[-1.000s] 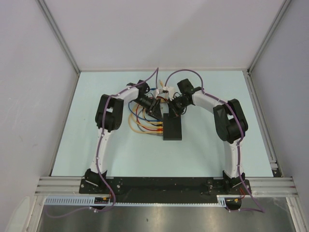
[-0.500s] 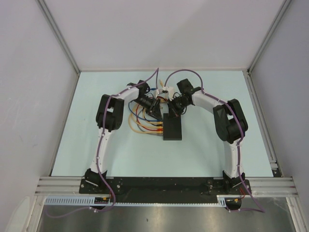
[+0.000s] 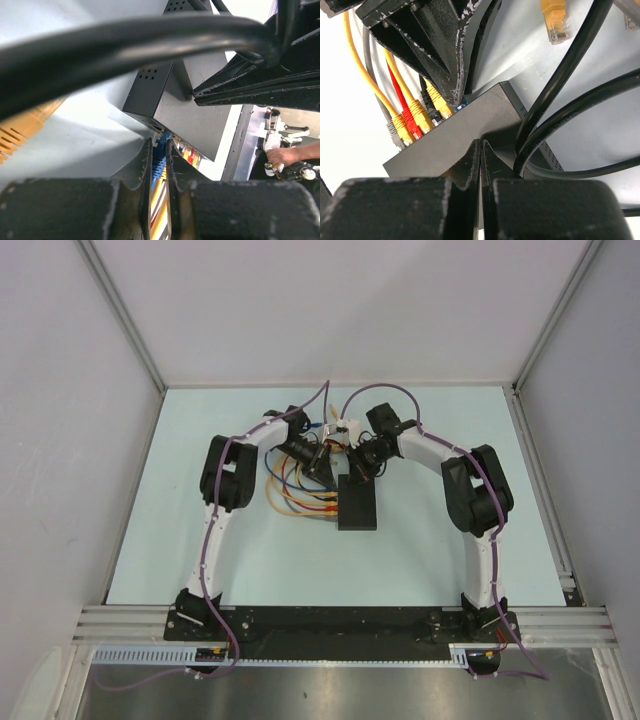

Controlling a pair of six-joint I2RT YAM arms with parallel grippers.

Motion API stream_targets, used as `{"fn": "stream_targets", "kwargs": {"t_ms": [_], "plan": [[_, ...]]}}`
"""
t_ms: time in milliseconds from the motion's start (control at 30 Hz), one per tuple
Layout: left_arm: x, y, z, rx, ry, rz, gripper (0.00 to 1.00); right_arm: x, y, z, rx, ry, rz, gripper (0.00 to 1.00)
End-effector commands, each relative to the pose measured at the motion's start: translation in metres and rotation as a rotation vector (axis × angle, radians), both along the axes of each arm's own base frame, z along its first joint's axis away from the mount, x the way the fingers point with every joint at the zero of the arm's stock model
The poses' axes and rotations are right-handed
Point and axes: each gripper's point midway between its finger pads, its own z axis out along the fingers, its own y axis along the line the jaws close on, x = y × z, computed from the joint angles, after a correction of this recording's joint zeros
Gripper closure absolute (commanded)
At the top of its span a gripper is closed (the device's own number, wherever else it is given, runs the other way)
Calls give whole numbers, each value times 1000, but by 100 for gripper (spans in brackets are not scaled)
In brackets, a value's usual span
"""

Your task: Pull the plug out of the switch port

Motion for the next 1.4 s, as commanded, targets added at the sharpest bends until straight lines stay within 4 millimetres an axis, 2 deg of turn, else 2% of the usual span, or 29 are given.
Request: {"fn": "stream_targets", "kwargs": {"t_ms": [0,33,67,133,267,400,500,600,633,733,833,967,1167,1267,1367], "plan": [[0,0,-31,53,-41,-42,100,-9,-14,-28,-109,11,6,100],[0,0,-32,59,-37,-38,100,-8,-15,-29,-112,11,3,100],[1,0,-33,63,-36,-35,94,-8,-15,-29,-110,12,4,100],[1,1,-38,81,-27,-28,68,-8,-15,-29,-112,10,4,100],[-1,0,-42,81,-3,-26,64,-9,-16,-29,-113,12,5,100],[-1,-1,-46,78,8,-27,70,-10,-16,-30,-118,15,4,100],[-2,-2,-47,75,16,-27,80,-10,-16,-30,-121,17,6,100],[-2,-3,-46,66,18,-28,92,-10,-16,-31,-122,16,5,100],[-2,-2,-46,68,19,-30,100,-10,-16,-31,-122,16,5,100],[-1,-2,-42,59,6,-39,100,-10,-17,-33,-124,17,4,100],[10,1,-33,51,-15,-24,100,-10,-16,-33,-123,18,6,100],[20,7,-34,71,-31,8,100,-9,-16,-34,-122,19,5,100],[-13,4,-46,99,38,-55,100,-10,-17,-35,-125,20,8,100],[-4,3,-44,99,34,-56,100,-10,-17,-33,-126,14,9,100],[19,4,-33,92,-29,-29,100,-9,-17,-34,-128,13,8,100]]}}
